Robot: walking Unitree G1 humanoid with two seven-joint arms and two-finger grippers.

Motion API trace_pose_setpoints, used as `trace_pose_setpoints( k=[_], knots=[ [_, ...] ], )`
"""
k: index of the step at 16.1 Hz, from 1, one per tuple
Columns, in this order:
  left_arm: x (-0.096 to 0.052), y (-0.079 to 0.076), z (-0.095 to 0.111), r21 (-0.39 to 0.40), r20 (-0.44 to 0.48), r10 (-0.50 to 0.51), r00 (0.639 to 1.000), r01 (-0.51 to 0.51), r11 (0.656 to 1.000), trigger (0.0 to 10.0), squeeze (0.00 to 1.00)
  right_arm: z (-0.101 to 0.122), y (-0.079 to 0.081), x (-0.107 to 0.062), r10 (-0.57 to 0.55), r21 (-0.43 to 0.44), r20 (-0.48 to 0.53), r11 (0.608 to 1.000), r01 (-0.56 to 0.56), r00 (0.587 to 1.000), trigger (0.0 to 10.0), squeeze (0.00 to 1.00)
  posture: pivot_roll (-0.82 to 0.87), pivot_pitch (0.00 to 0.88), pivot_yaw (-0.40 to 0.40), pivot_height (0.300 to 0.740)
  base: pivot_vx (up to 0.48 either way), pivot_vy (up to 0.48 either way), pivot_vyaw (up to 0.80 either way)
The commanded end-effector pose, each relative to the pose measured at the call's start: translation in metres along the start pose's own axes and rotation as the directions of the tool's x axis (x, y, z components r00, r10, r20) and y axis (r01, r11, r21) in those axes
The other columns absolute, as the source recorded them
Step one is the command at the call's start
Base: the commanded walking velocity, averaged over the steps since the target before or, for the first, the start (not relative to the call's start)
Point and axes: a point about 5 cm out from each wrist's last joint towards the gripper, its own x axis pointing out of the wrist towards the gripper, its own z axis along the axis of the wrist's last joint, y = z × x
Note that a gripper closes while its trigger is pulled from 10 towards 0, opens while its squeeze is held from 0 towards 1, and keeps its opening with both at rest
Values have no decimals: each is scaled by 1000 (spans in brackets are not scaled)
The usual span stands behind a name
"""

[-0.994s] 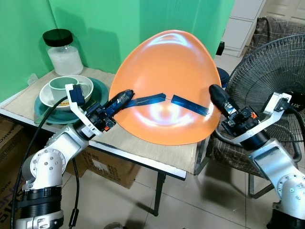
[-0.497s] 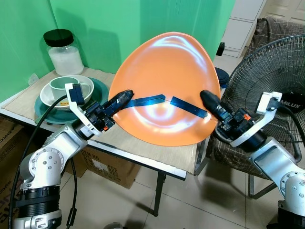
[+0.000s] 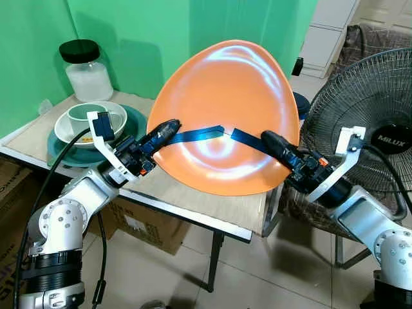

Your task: Setting the table

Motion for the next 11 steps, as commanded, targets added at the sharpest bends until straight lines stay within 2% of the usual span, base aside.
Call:
trace_pose_setpoints(
  k=[1, 8, 9, 10, 11],
  knots=[
    [8, -7, 3, 25, -12, -40, 999, 40, 999, 0, 0, -2, 6, 6, 45, -8, -31, 999, -45, 999, 0, 0, 17, 0, -47, 740, 0, 0, 0],
    [10, -4, 4, 40, -8, -28, 1000, 28, 999, 0, 0, 0, 7, 6, 68, -11, -23, 998, -68, 997, 0, 0, 18, 0, -46, 740, 0, 0, 0],
    [11, -1, 4, 60, -16, 7, 1000, -6, 998, 5686, 0, 0, 8, 6, 71, -13, -19, 997, -72, 997, 0, 0, 17, 0, -45, 740, 0, 0, 0],
    [11, 0, 4, 57, -13, 18, 1000, -17, 998, 10000, 0, 1, 8, 6, 72, -14, -17, 997, -72, 997, 0, 0, 17, 0, -45, 740, 0, 0, 0],
    [12, 2, 5, 35, -5, 28, 1000, -28, 999, 10000, 0, 2, 8, 6, 72, -15, -11, 997, -72, 997, 0, 0, 18, 0, -45, 740, 0, 0, 0]
  ],
)
